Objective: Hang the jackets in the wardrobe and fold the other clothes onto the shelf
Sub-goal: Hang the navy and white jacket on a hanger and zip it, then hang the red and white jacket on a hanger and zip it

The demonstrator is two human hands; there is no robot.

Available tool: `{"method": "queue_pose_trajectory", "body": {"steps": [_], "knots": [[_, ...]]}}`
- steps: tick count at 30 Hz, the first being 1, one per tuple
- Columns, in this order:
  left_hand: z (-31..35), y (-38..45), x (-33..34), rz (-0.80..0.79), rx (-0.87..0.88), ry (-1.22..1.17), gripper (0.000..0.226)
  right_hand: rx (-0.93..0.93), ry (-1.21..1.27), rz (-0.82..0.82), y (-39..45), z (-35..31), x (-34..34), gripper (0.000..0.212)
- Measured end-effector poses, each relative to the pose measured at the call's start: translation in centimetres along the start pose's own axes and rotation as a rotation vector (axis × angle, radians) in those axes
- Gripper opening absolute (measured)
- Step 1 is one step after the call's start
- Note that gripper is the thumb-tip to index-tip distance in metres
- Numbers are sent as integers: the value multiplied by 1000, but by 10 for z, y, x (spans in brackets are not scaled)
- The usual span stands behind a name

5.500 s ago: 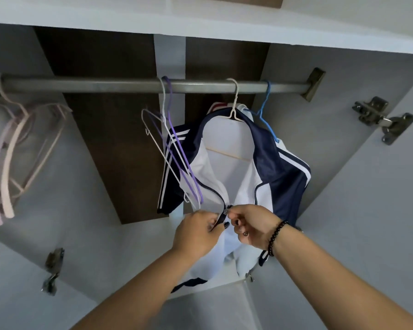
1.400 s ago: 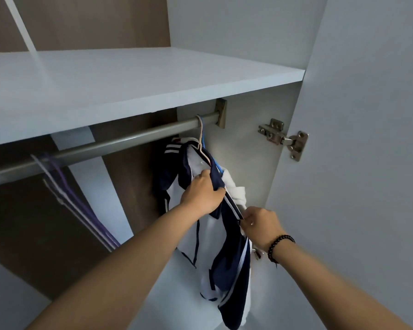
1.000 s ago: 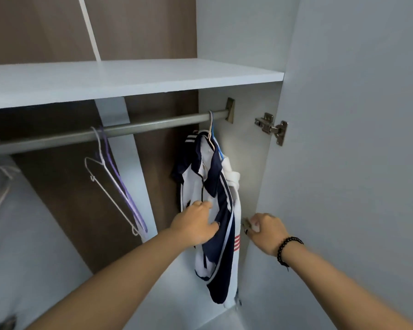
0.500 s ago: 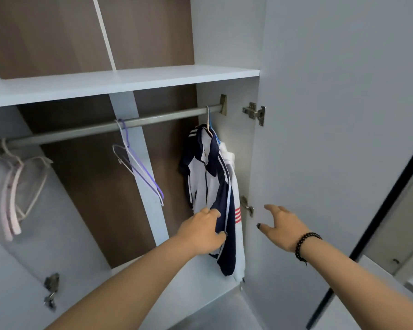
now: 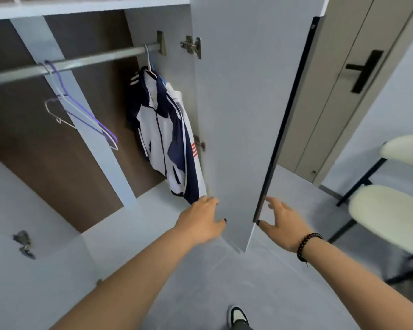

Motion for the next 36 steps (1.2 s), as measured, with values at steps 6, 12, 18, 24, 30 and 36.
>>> {"method": "queue_pose_trajectory", "body": {"steps": [6, 12, 18, 24, 30, 36], "knots": [[61, 0, 39, -80, 82, -85, 55, 171, 66, 12, -44, 67, -2, 68], [144, 29, 79, -174, 167, -86, 54, 297, 97, 82, -63, 149, -39, 60], [253, 71, 127, -284, 242, -112, 55, 396, 123, 148, -76, 254, -94, 50], [366, 105, 182, -354, 289, -147, 51, 468, 146, 120, -93, 357, -134, 54], [461, 131, 232, -418, 352, -151, 49, 552, 142, 113, -113, 450, -175, 46], [529, 172, 270, -481, 430, -114, 48, 669, 196, 154, -120, 521, -199, 45]]}}
Point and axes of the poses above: each hand's wrist, its own y-axis towards the middle knuckle, its own x-axis out of the palm, z = x × y, the point moved 3 cm from there along y, towards the middle knuckle
